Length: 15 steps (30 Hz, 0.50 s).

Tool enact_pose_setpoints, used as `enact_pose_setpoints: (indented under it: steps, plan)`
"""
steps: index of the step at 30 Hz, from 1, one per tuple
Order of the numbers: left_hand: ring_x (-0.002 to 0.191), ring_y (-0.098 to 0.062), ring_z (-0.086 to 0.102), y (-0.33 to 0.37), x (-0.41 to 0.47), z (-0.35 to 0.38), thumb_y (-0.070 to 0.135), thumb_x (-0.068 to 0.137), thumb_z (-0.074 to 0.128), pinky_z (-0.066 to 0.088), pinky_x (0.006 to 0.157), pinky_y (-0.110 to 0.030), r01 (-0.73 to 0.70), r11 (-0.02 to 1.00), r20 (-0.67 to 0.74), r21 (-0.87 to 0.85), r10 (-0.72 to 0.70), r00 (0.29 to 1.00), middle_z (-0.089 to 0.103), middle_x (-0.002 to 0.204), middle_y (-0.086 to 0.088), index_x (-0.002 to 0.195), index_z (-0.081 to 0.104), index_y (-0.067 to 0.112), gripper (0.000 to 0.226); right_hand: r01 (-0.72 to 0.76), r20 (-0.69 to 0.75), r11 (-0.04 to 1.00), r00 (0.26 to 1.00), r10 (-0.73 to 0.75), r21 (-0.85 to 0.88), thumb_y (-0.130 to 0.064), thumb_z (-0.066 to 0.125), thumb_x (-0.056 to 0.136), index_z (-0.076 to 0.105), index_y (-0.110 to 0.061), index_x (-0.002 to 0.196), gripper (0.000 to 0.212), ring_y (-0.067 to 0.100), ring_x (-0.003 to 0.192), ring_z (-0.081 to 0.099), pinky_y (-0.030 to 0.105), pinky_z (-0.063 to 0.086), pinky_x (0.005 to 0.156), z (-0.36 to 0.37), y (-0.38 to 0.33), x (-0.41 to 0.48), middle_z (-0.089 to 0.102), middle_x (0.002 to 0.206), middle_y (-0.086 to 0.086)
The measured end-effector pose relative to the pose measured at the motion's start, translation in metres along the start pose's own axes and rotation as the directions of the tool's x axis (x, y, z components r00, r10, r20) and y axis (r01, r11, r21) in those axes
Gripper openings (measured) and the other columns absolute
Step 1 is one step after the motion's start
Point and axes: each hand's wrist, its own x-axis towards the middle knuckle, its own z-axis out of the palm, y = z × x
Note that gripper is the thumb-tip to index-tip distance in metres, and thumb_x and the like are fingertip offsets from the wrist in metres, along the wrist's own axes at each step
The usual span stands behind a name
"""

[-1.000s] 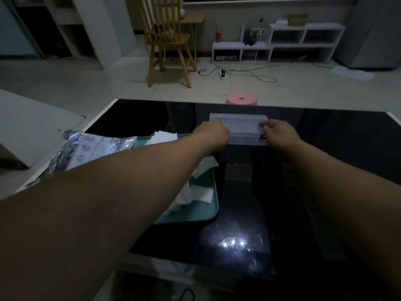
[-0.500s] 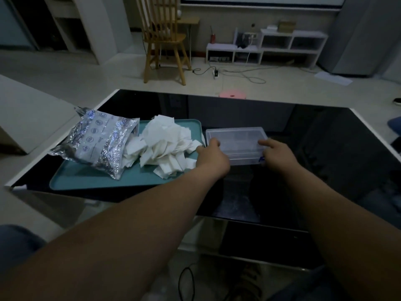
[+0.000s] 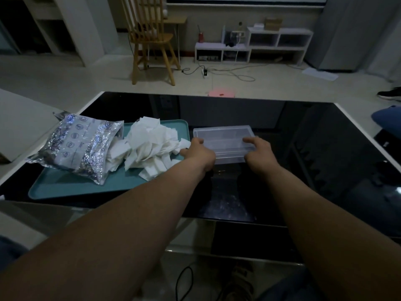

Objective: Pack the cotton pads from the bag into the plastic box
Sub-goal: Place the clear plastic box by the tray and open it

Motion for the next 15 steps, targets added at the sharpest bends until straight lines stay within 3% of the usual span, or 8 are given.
enact_pose_setpoints:
  steps: [3,7,11,13,15]
  plan:
    - [0.102,-0.028,0.048,0.001,0.004,0.0,0.006,0.091,0.057,0.048,0.07,-0.029,0.025,0.998,0.005,-0.053,-0.025,1.0,0.036,0.142,-0.015,0.145,0.042,0.037,0.064,-0.006,0.03,0.999,1.0,0.007,-0.042,0.0,0.065,0.089,0.056,-0.039,0.138,0.063,0.038,0.138,0.04,0.056,0.05,0.107,-0.003,-0.001,0.002,0.025,0.159,0.001]
    - [0.109,-0.034,0.052,0.001,0.016,0.005,-0.002,0.076,0.054,0.058,0.088,-0.042,0.072,0.984,0.033,-0.163,-0.068,0.997,0.042,0.141,-0.016,0.143,0.044,0.041,0.081,-0.022,0.086,0.997,0.996,0.028,-0.073,-0.006,0.069,0.087,0.052,-0.042,0.142,0.068,0.039,0.135,0.041,0.056,0.05,0.107,-0.007,-0.002,0.003,0.022,0.159,0.001]
    - [0.108,-0.027,0.044,0.015,0.002,0.003,-0.01,0.09,0.042,0.049,0.071,-0.029,0.094,0.961,0.065,-0.258,-0.08,0.995,0.04,0.146,-0.013,0.156,0.035,0.03,0.077,-0.02,0.097,0.996,0.995,0.029,-0.089,-0.011,0.068,0.088,0.05,-0.042,0.143,0.066,0.039,0.134,0.042,0.056,0.048,0.109,-0.007,-0.002,0.003,0.021,0.159,0.0]
    - [0.114,-0.03,0.045,0.019,0.001,0.005,-0.007,0.091,0.041,0.049,0.084,-0.032,0.107,0.95,0.042,-0.292,-0.099,0.994,0.038,0.149,-0.012,0.157,0.032,0.028,0.076,-0.022,0.104,0.996,0.994,0.031,-0.084,-0.013,0.067,0.087,0.05,-0.043,0.143,0.066,0.038,0.134,0.042,0.056,0.048,0.109,-0.008,-0.002,0.002,0.021,0.159,-0.001]
    - [0.122,-0.038,0.048,0.015,0.021,0.016,0.003,0.074,0.049,0.05,0.099,-0.045,0.14,0.939,0.009,-0.315,-0.145,0.989,0.038,0.151,-0.012,0.155,0.034,0.032,0.087,-0.012,0.102,0.995,0.995,0.022,-0.102,-0.015,0.066,0.088,0.05,-0.042,0.144,0.064,0.038,0.134,0.041,0.056,0.046,0.11,-0.009,-0.002,0.002,0.021,0.158,0.0]
